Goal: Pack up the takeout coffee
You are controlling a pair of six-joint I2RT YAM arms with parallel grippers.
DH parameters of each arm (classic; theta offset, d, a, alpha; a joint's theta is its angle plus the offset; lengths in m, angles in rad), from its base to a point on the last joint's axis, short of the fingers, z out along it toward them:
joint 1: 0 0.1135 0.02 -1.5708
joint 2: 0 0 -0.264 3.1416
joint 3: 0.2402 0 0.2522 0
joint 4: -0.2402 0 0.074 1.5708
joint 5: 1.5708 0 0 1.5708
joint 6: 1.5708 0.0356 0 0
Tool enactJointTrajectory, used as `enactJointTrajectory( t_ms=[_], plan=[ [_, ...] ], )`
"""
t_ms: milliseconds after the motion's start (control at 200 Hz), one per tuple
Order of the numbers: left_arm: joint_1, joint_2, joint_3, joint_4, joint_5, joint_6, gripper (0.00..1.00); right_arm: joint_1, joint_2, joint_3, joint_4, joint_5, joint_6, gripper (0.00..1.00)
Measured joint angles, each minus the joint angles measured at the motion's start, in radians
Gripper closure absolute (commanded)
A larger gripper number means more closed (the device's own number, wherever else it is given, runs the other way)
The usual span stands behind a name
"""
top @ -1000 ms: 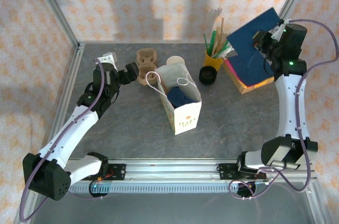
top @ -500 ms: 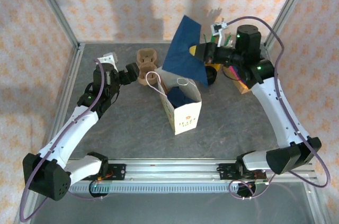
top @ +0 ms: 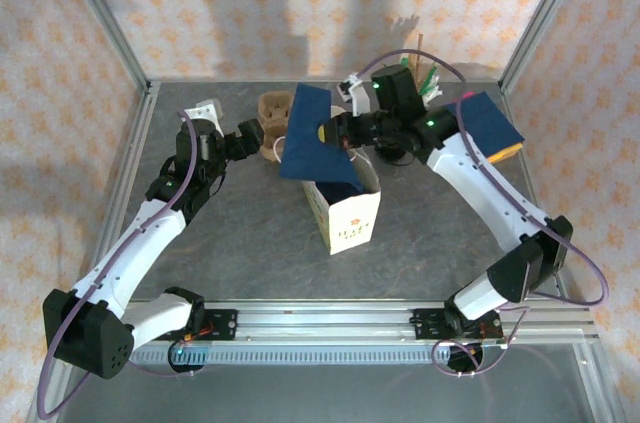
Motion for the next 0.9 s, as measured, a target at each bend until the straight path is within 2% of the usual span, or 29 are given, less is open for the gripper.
enactJointTrajectory(
  t_ms=[475,896],
  plan=[
    [0.0,0.019,0.0,0.003,0.004,0.0,0.04,0.097,0.144,0.099,-0.261,0.389,-0.101,1.0],
    [0.0,0.029,-0.002,0.004,0.005,0.0,0.04,0.126,0.161,0.104,-0.35,0.496,-0.14,1.0]
  ],
)
